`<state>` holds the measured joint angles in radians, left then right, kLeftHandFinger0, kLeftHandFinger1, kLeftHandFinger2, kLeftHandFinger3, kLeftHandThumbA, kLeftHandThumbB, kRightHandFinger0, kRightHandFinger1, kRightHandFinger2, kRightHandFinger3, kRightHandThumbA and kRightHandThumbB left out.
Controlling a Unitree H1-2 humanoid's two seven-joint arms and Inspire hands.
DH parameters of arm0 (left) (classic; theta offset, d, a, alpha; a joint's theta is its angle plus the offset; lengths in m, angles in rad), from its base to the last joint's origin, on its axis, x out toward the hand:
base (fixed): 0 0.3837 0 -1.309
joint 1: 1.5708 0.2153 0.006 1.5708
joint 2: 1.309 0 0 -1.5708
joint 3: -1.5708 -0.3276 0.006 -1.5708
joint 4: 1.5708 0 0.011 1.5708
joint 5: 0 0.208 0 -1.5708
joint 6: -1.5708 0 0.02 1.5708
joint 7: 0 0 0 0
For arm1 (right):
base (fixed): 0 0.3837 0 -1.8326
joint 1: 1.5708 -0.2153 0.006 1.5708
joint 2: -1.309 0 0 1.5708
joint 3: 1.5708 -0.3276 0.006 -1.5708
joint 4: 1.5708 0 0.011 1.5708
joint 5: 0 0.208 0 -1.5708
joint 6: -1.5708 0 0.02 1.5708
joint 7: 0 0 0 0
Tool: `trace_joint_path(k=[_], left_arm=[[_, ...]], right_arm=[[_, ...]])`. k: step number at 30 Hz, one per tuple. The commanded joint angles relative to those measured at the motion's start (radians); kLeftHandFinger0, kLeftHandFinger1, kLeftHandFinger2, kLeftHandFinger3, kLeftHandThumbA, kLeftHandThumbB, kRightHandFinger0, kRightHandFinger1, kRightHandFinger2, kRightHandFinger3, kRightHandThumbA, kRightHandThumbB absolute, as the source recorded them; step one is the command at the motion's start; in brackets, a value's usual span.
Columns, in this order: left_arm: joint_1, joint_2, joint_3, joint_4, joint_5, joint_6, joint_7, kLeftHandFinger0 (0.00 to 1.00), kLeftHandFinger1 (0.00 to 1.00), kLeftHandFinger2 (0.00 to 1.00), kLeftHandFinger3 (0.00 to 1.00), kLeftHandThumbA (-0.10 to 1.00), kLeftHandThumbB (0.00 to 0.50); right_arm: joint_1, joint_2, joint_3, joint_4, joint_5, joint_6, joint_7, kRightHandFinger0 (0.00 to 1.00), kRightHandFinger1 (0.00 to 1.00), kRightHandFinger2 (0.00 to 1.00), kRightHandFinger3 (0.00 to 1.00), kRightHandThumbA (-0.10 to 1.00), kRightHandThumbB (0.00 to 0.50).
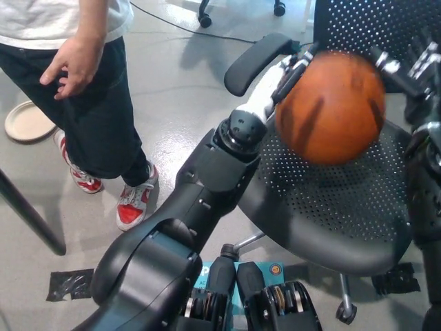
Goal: The robot grabs the basketball from a person using both hands and then drops it on the black chair in the front
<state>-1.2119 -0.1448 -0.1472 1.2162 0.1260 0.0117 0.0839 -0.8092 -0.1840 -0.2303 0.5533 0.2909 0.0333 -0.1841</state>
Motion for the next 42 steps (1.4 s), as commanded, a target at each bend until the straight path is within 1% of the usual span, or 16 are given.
trace_joint_path(k=[1,6,7,8,10,13,14,16,21,22,23,27,33,34,39,42], left_arm=[[-0.070,0.056,-0.002,-0.021,0.007,-0.123,-0.036,1.00,1.00,1.00,1.00,1.00,0.340],[-0.063,0.071,0.002,-0.039,0.001,-0.123,-0.050,1.00,1.00,1.00,1.00,1.00,0.334],[-0.045,0.101,-0.027,-0.082,0.033,-0.132,-0.059,1.00,1.00,1.00,1.00,1.00,0.282],[-0.036,0.107,-0.024,-0.100,0.028,-0.129,-0.064,1.00,1.00,1.00,1.00,1.00,0.276],[-0.028,0.118,-0.019,-0.115,0.018,-0.147,-0.074,1.00,1.00,1.00,1.00,1.00,0.296],[-0.025,0.119,-0.019,-0.122,0.018,-0.144,-0.077,1.00,1.00,1.00,1.00,1.00,0.298],[-0.004,0.130,0.000,-0.163,-0.009,-0.122,-0.105,1.00,1.00,1.00,1.00,1.00,0.359],[0.070,0.163,0.009,-0.307,-0.027,-0.097,-0.151,1.00,1.00,1.00,1.00,1.00,0.329],[0.126,0.170,0.021,-0.431,-0.044,-0.052,-0.184,1.00,1.00,1.00,1.00,1.00,0.343],[0.270,0.211,0.004,-0.694,-0.050,-0.007,-0.229,1.00,1.00,1.00,1.00,1.00,0.379],[0.399,0.245,-0.011,-0.903,-0.047,0.018,-0.254,1.00,1.00,1.00,1.00,1.00,0.370],[0.570,0.278,-0.017,-1.128,-0.059,0.021,-0.272,1.00,1.00,1.00,1.00,1.00,0.299],[0.682,0.291,0.005,-1.249,-0.111,-0.001,-0.286,1.00,1.00,1.00,1.00,1.00,0.269],[0.883,0.326,0.038,-1.384,-0.129,-0.053,-0.261,1.00,1.00,1.00,1.00,1.00,0.301],[0.984,0.350,0.056,-1.436,-0.160,-0.088,-0.254,1.00,1.00,1.00,1.00,1.00,0.298],[1.144,0.365,0.114,-1.398,-0.157,-0.239,-0.198,1.00,1.00,1.00,1.00,1.00,0.256]], right_arm=[[-0.049,-0.066,-0.039,-0.051,0.000,-0.081,0.030,1.00,1.00,1.00,1.00,1.00,0.299],[-0.034,-0.076,-0.037,-0.108,-0.002,-0.064,0.042,1.00,1.00,1.00,1.00,1.00,0.290],[-0.018,-0.082,-0.023,-0.181,-0.023,-0.052,0.039,1.00,1.00,1.00,1.00,1.00,0.239],[-0.012,-0.083,-0.021,-0.206,-0.015,-0.055,0.052,1.00,1.00,1.00,1.00,1.00,0.231],[-0.010,-0.085,-0.009,-0.243,-0.034,-0.045,0.048,1.00,1.00,1.00,1.00,1.00,0.275],[-0.008,-0.085,-0.009,-0.248,-0.034,-0.040,0.048,1.00,1.00,1.00,1.00,1.00,0.277],[-0.001,-0.083,0.001,-0.296,-0.046,-0.029,0.045,1.00,1.00,1.00,1.00,1.00,0.295],[0.029,-0.073,0.018,-0.407,-0.053,0.006,0.048,1.00,1.00,1.00,1.00,1.00,0.288],[0.048,-0.075,0.025,-0.459,-0.046,0.026,0.052,1.00,1.00,1.00,1.00,1.00,0.270],[0.126,-0.069,0.045,-0.573,-0.053,0.039,0.070,1.00,1.00,1.00,1.00,1.00,0.228],[0.197,-0.054,0.059,-0.655,-0.057,0.039,0.079,1.00,1.00,1.00,1.00,1.00,0.216],[0.298,-0.027,0.074,-0.740,-0.042,0.049,0.082,1.00,1.00,1.00,1.00,1.00,0.244],[0.367,-0.007,0.104,-0.773,-0.051,0.033,0.089,1.00,1.00,1.00,1.00,1.00,0.226],[0.486,0.025,0.160,-0.738,-0.086,-0.056,0.127,1.00,1.00,1.00,1.00,1.00,0.183],[0.535,0.048,0.187,-0.700,-0.134,-0.120,0.111,1.00,1.00,1.00,1.00,1.00,0.207],[0.642,0.082,0.240,-0.595,-0.111,-0.189,0.161,1.00,1.00,1.00,1.00,1.00,0.180]])
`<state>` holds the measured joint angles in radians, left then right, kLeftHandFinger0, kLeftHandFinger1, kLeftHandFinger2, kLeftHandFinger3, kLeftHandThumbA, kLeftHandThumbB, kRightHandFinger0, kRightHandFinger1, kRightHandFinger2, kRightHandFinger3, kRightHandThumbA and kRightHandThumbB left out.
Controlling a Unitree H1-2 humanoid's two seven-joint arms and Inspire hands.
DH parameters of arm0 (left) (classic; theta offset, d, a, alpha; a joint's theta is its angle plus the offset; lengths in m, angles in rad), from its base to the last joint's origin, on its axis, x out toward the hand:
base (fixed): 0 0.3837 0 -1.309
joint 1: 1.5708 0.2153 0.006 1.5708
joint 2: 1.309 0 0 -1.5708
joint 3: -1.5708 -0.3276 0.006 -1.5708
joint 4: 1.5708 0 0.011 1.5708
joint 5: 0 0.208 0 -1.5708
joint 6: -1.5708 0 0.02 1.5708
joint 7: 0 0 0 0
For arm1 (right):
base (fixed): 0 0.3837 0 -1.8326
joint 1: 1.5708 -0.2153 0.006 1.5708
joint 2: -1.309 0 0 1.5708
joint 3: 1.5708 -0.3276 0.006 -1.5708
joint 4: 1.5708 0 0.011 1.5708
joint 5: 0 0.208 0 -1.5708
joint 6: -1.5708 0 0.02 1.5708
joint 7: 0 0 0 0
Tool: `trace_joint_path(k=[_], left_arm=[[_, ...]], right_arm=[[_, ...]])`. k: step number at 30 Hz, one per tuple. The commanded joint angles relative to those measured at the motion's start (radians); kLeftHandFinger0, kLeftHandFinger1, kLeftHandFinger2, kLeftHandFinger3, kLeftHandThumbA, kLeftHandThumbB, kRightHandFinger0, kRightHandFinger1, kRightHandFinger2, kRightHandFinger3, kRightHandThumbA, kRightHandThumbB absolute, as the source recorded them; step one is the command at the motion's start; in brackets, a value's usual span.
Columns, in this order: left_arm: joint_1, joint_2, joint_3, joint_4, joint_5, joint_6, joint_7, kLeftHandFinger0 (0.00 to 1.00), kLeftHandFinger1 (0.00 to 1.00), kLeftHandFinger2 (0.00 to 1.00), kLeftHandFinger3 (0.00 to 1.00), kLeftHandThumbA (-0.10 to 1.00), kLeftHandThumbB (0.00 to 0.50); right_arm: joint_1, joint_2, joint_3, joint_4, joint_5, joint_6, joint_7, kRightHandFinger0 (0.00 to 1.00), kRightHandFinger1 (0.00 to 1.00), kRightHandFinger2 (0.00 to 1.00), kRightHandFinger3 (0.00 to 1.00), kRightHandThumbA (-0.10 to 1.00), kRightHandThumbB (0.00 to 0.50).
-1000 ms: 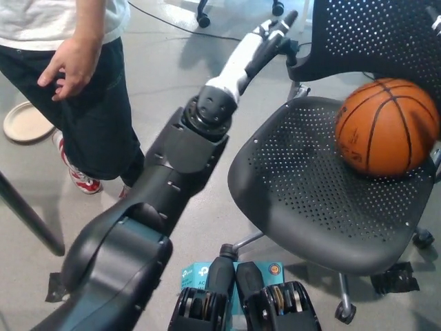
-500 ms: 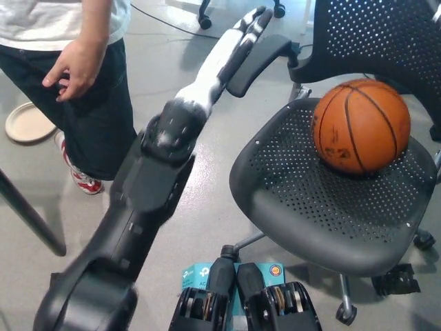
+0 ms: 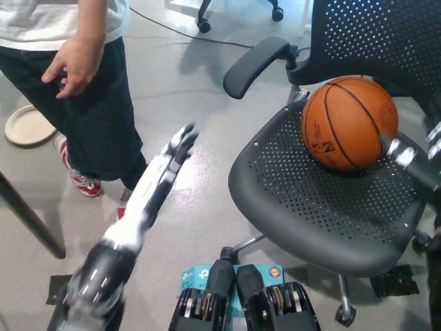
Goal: The robot grabs the basketball from a person using both hands and then drops it on the black chair in the front
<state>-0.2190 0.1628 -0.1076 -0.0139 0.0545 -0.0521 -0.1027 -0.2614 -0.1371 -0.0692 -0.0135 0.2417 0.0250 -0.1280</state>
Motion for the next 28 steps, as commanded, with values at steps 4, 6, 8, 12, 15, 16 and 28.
trace_joint_path(k=[4,6,8,12,15,16,28], left_arm=[[0.218,0.055,0.115,-0.127,-0.080,-0.203,0.006,1.00,1.00,1.00,1.00,1.00,0.240],[0.221,0.052,0.120,-0.125,-0.081,-0.206,0.001,1.00,1.00,1.00,1.00,1.00,0.239],[0.222,0.050,0.122,-0.124,-0.082,-0.208,-0.003,1.00,1.00,1.00,1.00,1.00,0.239],[0.257,0.039,0.142,0.013,-0.085,-0.265,0.002,1.00,1.00,1.00,1.00,1.00,0.218],[0.256,0.038,0.144,0.019,-0.085,-0.274,0.000,1.00,1.00,1.00,1.00,1.00,0.216],[0.258,0.034,0.142,0.085,-0.069,-0.299,0.008,1.00,1.00,1.00,1.00,1.00,0.181],[0.240,0.040,0.136,0.167,-0.068,-0.308,-0.002,1.00,1.00,1.00,1.00,1.00,0.122]], right_arm=[[0.136,0.035,0.107,0.066,-0.096,-0.241,0.111,1.00,1.00,1.00,1.00,1.00,0.157],[0.138,0.035,0.107,0.071,-0.098,-0.249,0.112,1.00,1.00,1.00,1.00,1.00,0.156],[0.138,0.035,0.107,0.074,-0.099,-0.255,0.113,1.00,1.00,1.00,1.00,1.00,0.156],[0.180,0.043,0.117,0.200,-0.111,-0.333,0.129,1.00,1.00,1.00,1.00,1.00,0.155],[0.178,0.045,0.114,0.208,-0.113,-0.345,0.134,1.00,1.00,1.00,1.00,1.00,0.154],[0.190,0.046,0.112,0.258,-0.107,-0.367,0.143,1.00,1.00,1.00,1.00,1.00,0.181],[0.186,0.042,0.095,0.334,-0.091,-0.410,0.171,1.00,1.00,1.00,1.00,1.00,0.175]])
